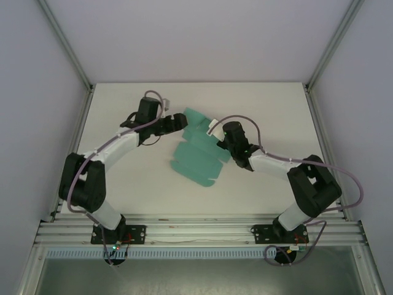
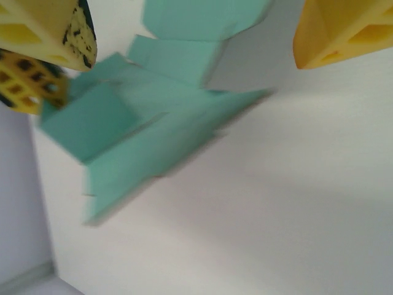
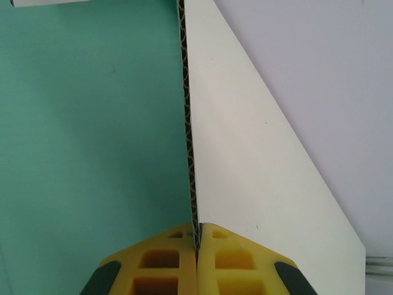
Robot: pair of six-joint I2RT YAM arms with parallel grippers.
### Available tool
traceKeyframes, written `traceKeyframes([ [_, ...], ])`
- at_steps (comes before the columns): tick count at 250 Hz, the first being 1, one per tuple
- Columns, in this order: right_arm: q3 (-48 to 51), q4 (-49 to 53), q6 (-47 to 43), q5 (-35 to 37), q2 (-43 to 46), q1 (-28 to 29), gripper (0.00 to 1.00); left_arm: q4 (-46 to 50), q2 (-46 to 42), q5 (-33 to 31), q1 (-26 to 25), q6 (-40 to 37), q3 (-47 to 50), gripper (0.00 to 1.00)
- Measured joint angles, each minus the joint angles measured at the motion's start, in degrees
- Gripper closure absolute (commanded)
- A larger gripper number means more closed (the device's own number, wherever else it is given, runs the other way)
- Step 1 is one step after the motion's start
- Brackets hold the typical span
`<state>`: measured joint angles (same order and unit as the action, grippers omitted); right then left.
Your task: Assemble paper box
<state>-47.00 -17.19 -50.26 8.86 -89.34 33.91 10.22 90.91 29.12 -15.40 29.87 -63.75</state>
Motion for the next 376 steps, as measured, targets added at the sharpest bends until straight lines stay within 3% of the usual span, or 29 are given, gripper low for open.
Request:
traceKeyframes([
  [49, 0.22, 0.46, 1.49, -0.87, 0.37, -0.37, 1.00, 3.91, 1.57, -6.75, 1.57, -3.21, 2.29, 0.20],
  [147, 0.22, 0.52, 4.59, -3.58, 0.48, -0.52, 1.00, -1.46, 10.36, 2.51, -2.97, -8.92, 1.42, 0.28],
  [213, 0.22, 0.57, 5.75, -4.70, 0.50, -0.87, 1.00, -8.76, 12.74, 10.21, -2.71, -8.57, 1.49, 0.45],
  [264, 0.70, 0.63, 6.88, -7.63, 2.36, -1.29, 1.00, -12.90, 12.74, 14.08, -2.60, -8.44, 1.99, 0.67],
  [292, 1.20, 0.63, 7.45, -8.92, 3.72, -1.99, 1.00, -13.75, 12.83, 15.04, -2.56, -8.59, 2.01, 0.71],
  [342, 1.90, 1.66, 8.31, -10.38, 5.22, -2.62, 1.00, -14.88, 13.11, 15.52, -2.34, -8.85, 2.95, 1.00],
  [376, 2.14, 2.78, 8.48, -11.08, 5.84, -2.95, 1.00, -15.21, 13.09, 15.41, -2.34, -8.98, 2.95, 1.00],
])
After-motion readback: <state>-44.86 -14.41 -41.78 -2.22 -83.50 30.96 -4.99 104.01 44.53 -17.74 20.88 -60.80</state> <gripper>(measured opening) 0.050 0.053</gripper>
